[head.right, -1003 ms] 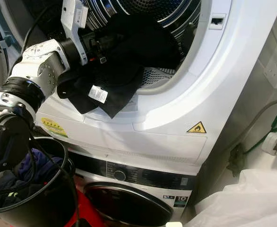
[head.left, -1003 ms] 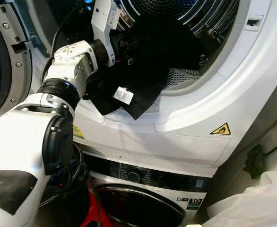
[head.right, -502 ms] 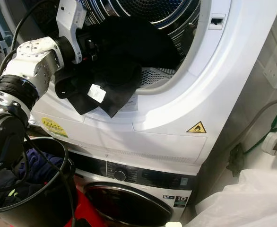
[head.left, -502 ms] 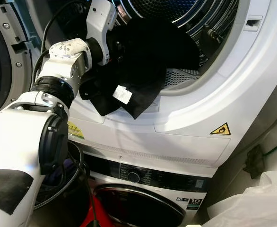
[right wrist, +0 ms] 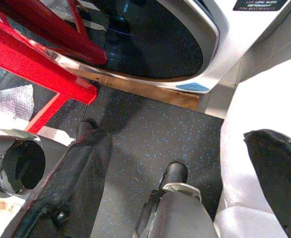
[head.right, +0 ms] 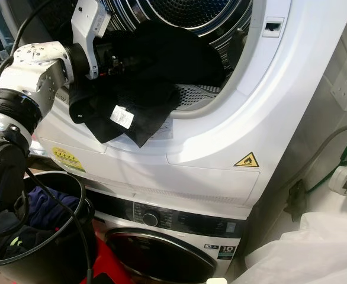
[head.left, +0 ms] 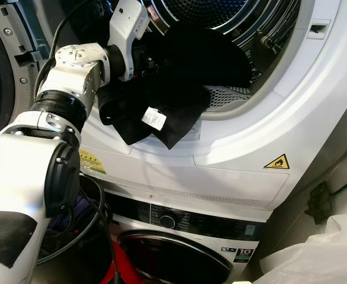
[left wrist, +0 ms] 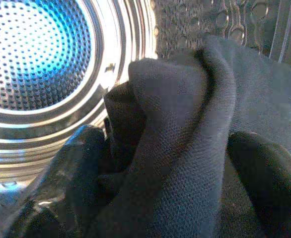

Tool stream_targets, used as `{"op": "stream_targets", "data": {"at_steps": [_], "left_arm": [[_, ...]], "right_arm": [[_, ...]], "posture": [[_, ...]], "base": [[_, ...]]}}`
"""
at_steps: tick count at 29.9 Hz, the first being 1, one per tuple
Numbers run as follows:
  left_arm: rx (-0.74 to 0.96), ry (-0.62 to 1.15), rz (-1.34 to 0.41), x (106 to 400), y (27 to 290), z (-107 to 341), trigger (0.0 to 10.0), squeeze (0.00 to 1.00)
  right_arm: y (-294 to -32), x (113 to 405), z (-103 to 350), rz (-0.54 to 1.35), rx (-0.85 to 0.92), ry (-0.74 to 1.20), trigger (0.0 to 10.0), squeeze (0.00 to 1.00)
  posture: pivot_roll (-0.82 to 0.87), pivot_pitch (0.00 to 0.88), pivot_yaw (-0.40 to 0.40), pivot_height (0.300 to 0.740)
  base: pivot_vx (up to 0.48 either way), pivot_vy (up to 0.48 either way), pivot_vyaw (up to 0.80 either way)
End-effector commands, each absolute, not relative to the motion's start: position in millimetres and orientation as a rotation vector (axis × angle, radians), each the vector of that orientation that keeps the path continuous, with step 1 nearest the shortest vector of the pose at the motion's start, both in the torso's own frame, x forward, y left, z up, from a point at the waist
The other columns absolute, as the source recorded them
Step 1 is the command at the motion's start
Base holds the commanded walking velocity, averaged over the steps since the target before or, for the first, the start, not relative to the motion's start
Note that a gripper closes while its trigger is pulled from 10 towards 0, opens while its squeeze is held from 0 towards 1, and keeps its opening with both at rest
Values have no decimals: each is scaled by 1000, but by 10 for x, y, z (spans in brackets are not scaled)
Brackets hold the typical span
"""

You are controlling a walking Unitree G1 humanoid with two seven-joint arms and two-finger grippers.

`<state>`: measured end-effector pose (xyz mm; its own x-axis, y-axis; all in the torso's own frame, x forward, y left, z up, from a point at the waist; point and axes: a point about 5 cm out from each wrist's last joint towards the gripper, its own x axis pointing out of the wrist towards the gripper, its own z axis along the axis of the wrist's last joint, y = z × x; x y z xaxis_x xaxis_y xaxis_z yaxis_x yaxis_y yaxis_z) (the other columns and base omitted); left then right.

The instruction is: Clothes washing

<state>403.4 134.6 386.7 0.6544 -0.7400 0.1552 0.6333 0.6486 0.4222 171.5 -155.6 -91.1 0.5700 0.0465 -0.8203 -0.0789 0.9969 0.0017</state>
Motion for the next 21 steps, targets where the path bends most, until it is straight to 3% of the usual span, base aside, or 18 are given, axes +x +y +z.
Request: {"op": "stream_targets", "data": {"at_steps": [1, 8, 13, 21], "left_arm": [[366, -355, -796, 3999, 1424, 3943, 10000, 1000], [338, -412, -908, 3879, 1456, 4018, 10000, 1000], [356, -387, -1087, 3671, 1461, 3874, 10000, 1000], [426, -369, -1113, 3476, 1530, 3651, 10000, 1000]], "right_arm": [[-1529, 1683, -928, 79, -32, 977, 10000, 0], [-1539, 1670, -934, 79, -35, 981, 10000, 0], [-1538, 1668, -935, 79, -34, 982, 10000, 0], [-1532, 1658, -939, 83, -34, 985, 10000, 0]], "posture": [[32, 0, 55, 740], [37, 0, 58, 740], [36, 0, 63, 740], [44, 0, 60, 740]], "base": [[0, 0, 0], [0, 0, 0], [0, 0, 0], [0, 0, 0]]}}
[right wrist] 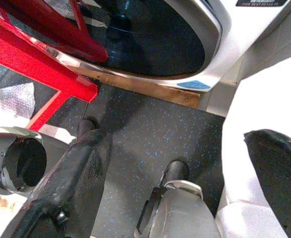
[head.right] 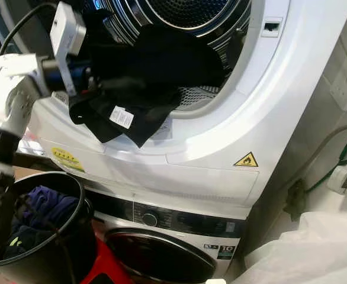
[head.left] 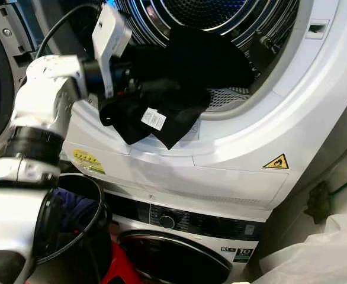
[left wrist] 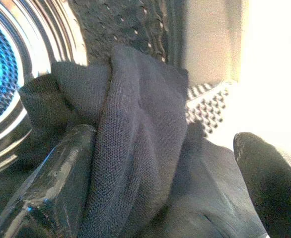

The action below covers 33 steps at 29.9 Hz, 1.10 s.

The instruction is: Clothes washing

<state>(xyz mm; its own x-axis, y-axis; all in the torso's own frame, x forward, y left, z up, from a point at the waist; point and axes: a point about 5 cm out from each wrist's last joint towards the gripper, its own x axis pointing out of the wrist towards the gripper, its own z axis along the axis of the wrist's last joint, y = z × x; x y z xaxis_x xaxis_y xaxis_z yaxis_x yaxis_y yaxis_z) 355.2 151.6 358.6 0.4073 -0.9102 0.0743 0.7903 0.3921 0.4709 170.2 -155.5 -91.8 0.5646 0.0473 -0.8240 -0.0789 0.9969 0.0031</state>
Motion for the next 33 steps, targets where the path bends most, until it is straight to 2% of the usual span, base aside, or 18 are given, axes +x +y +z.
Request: {"op": "stream_targets", "data": {"at_steps": [1, 4, 6, 9, 12, 13, 14, 15, 16, 17, 19, 22, 27, 33], "left_arm": [[423, -381, -1116, 3428, 1538, 3650, 10000, 1000], [444, -471, -1156, 3262, 1563, 3640, 10000, 1000], [397, -513, -1301, 2980, 1574, 3545, 10000, 1000], [373, -531, -1252, 2908, 1573, 3527, 10000, 1000], [348, -518, -1287, 2819, 1596, 3515, 10000, 1000], [326, -503, -1306, 2775, 1608, 3495, 10000, 961], [308, -481, -1323, 2743, 1626, 3459, 10000, 718], [296, -467, -1331, 2717, 1639, 3433, 10000, 718], [324, -410, -1324, 2696, 1673, 3284, 10000, 0], [324, -410, -1324, 2696, 1673, 3284, 10000, 0], [296, -283, -1275, 2705, 1682, 3005, 10000, 0], [248, -188, -1263, 2669, 1675, 2756, 10000, 0], [187, -129, -1278, 2559, 1645, 2636, 10000, 0], [197, -80, -1104, 2615, 1697, 2414, 10000, 0]], "right_arm": [[-1532, 1657, -939, 83, -34, 986, 10000, 0], [-1531, 1654, -940, 84, -34, 986, 10000, 0], [-1526, 1649, -943, 88, -36, 987, 10000, 0], [-1522, 1651, -942, 91, -37, 985, 10000, 0], [-1518, 1653, -941, 95, -39, 985, 10000, 0], [-1519, 1653, -941, 94, -39, 984, 10000, 0], [-1520, 1654, -940, 94, -39, 984, 10000, 0], [-1521, 1654, -940, 93, -39, 984, 10000, 0], [-1521, 1654, -940, 94, -40, 984, 10000, 0], [-1521, 1654, -940, 94, -40, 984, 10000, 0], [-1524, 1651, -942, 94, -41, 985, 10000, 0], [-1522, 1646, -944, 96, -42, 987, 10000, 0], [-1526, 1646, -943, 97, -44, 986, 10000, 0], [-1534, 1645, -943, 96, -46, 986, 10000, 0]], "posture": [[44, 0, 60, 740], [52, 0, 60, 740], [51, 0, 57, 740], [62, 0, 52, 740], [61, 0, 54, 740], [61, 0, 54, 740], [62, 0, 55, 740], [61, 0, 56, 740], [60, 0, 56, 740], [60, 0, 56, 740], [66, 0, 56, 740], [67, 0, 54, 740], [68, 0, 55, 740], [72, 0, 53, 740]], "base": [[0, 0, 0], [0, 0, 0], [0, 0, 0], [0, 0, 0], [0, 0, 0], [0, 0, 0], [0, 0, 0], [0, 0, 0], [0, 0, 0], [0, 0, 0], [0, 0, 0], [0, 0, 0], [0, 0, 0], [0, 0, 0]]}}
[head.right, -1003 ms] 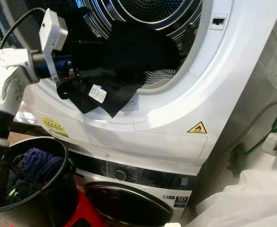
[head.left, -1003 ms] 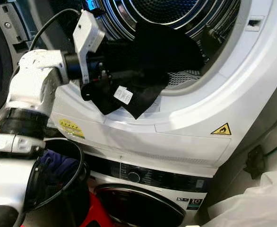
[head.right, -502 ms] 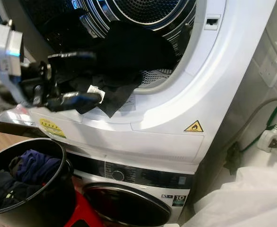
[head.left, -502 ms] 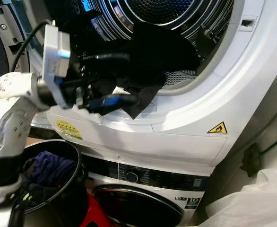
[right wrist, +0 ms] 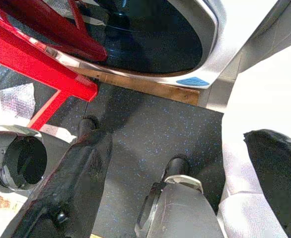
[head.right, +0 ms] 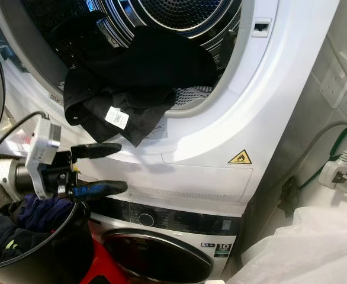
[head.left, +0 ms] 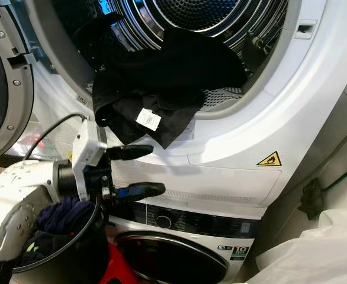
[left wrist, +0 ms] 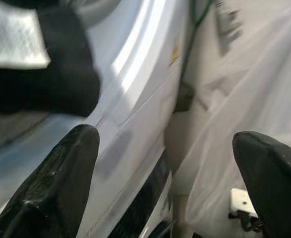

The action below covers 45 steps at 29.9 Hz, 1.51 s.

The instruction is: Clothes washing

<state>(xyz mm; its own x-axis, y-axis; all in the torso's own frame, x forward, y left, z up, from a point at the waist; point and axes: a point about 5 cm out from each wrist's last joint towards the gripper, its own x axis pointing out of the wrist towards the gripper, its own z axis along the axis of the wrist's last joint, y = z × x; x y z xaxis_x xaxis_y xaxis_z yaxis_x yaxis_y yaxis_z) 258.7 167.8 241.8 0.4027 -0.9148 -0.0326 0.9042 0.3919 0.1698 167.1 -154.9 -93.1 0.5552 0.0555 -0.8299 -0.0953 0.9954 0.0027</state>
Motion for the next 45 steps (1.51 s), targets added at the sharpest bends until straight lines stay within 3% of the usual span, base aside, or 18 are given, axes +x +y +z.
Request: {"op": "stream_targets", "data": {"at_steps": [1, 10, 20, 35, 45], "left_arm": [[204, -95, -1052, 2651, 1702, 2400, 10000, 0], [196, -226, -842, 2790, 1625, 2413, 10000, 0], [171, -316, -665, 2965, 1786, 2465, 10000, 0], [142, -510, -688, 3192, 1720, 2908, 10000, 0], [130, -503, -521, 3523, 1766, 2948, 10000, 0]], "right_arm": [[-1534, 1644, -944, 96, -47, 986, 10000, 0], [-1532, 1655, -940, 101, -51, 985, 10000, 0], [-1549, 1668, -934, 98, -53, 983, 10000, 0], [-1540, 1653, -940, 99, -55, 987, 10000, 0], [-1532, 1644, -944, 103, -58, 989, 10000, 0]], "posture": [[74, 0, 53, 740], [68, 0, 52, 740], [71, 0, 43, 740], [56, 0, 51, 740], [40, 0, 56, 740]], "base": [[0, 0, 0], [0, 0, 0], [0, 0, 0], [0, 0, 0], [0, 0, 0]]}}
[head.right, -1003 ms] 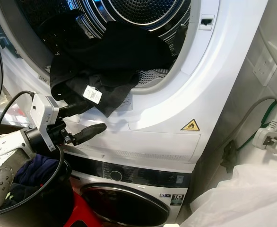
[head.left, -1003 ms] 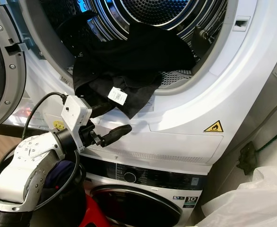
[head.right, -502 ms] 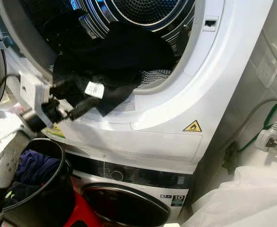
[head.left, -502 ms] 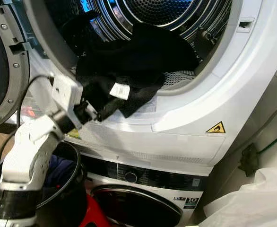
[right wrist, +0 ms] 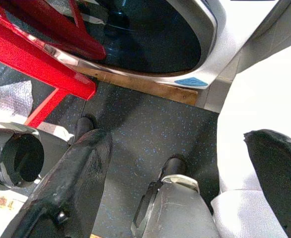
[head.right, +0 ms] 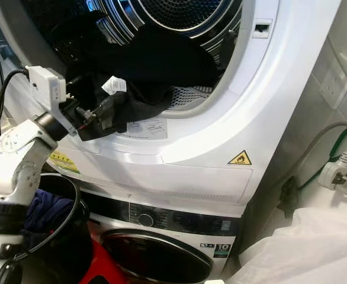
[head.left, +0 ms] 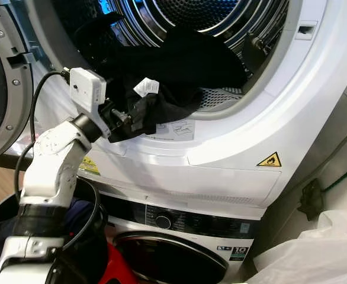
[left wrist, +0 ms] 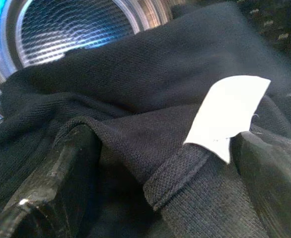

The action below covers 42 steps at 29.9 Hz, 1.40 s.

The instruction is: Clothes washing

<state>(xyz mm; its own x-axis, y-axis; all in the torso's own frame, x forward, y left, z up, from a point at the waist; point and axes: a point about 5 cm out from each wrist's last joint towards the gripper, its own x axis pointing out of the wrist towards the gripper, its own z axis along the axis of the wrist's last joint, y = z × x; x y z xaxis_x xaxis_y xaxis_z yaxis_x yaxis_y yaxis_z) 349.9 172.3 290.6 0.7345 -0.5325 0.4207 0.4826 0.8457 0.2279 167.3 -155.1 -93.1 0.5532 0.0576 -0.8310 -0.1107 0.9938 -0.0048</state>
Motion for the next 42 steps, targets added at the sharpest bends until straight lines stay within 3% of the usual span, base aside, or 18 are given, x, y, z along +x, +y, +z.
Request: {"op": "stream_targets", "data": {"at_steps": [1, 5, 12, 17, 27, 35, 42], "left_arm": [[131, -492, -484, 3598, 1762, 2976, 10000, 0], [116, -517, -516, 3695, 1651, 3076, 10000, 0], [-61, -559, -487, 3972, 1406, 3385, 10000, 0], [-108, -498, -488, 4101, 1186, 3575, 10000, 0], [-262, -520, -589, 4094, 921, 3923, 10000, 0], [-215, -544, -749, 3999, 618, 4069, 10000, 0], [-215, -525, -796, 3996, 527, 3976, 10000, 0]], "right_arm": [[-1536, 1642, -945, 104, -60, 989, 10000, 0], [-1542, 1636, -947, 104, -63, 991, 10000, 0], [-1513, 1634, -950, 112, -60, 993, 10000, 0], [-1508, 1643, -946, 93, -46, 988, 10000, 0], [-1513, 1595, -965, 80, -39, 999, 10000, 0], [-1566, 1603, -959, 56, -38, 993, 10000, 0], [-1591, 1587, -965, 48, -40, 996, 10000, 0]], "posture": [[41, 0, 55, 740], [41, 0, 54, 740], [33, 0, 60, 740], [10, 0, 74, 740], [-30, 0, 93, 740], [-67, 0, 104, 740], [-77, 0, 98, 740]], "base": [[0, 0, 0], [0, 0, 0], [0, 0, 0], [0, 0, 0], [0, 0, 0], [0, 0, 0], [0, 0, 0]]}}
